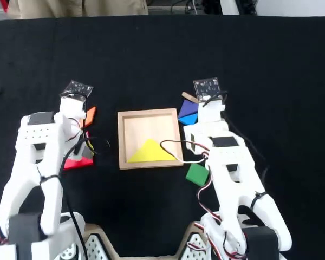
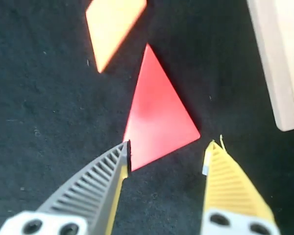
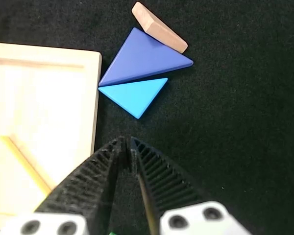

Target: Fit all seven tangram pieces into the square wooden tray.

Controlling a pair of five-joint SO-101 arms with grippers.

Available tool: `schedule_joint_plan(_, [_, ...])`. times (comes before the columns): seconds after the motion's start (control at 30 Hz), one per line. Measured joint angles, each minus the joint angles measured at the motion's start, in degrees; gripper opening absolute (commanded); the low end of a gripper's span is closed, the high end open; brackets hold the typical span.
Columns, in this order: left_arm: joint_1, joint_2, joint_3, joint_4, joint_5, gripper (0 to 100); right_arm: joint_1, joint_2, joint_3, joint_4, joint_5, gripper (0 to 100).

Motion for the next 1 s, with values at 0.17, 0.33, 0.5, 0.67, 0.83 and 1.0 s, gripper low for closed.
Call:
schedule_joint_plan(0.17, [0.0, 6.9, -1.2, 0.5, 0.0, 25, 0.0, 0.0, 0.0, 0.0, 0.0, 1.1])
schedule_joint_plan(0.33, [0.0, 14.1, -5.1, 0.4, -2.1, 25, 0.0, 0.0, 0.0, 0.0, 0.0, 1.1])
schedule_joint_plan(0.5, [0.0, 17.8, -7.9, 0.5, -3.2, 33, 0.1, 0.0, 0.0, 0.0, 0.0, 1.1])
schedule_joint_plan(0.67, [0.0, 18.8, -9.1, 0.1, -3.4, 39, 0.1, 0.0, 0.0, 0.0, 0.0, 1.1])
schedule_joint_plan(0.83, [0.0, 18.8, -9.1, 0.1, -6.3, 38, 0.1, 0.0, 0.0, 0.0, 0.0, 1.1])
schedule_joint_plan(1.0, [0.0, 18.8, -9.2, -0.3, -7.5, 37, 0.1, 0.0, 0.0, 0.0, 0.0, 1.1])
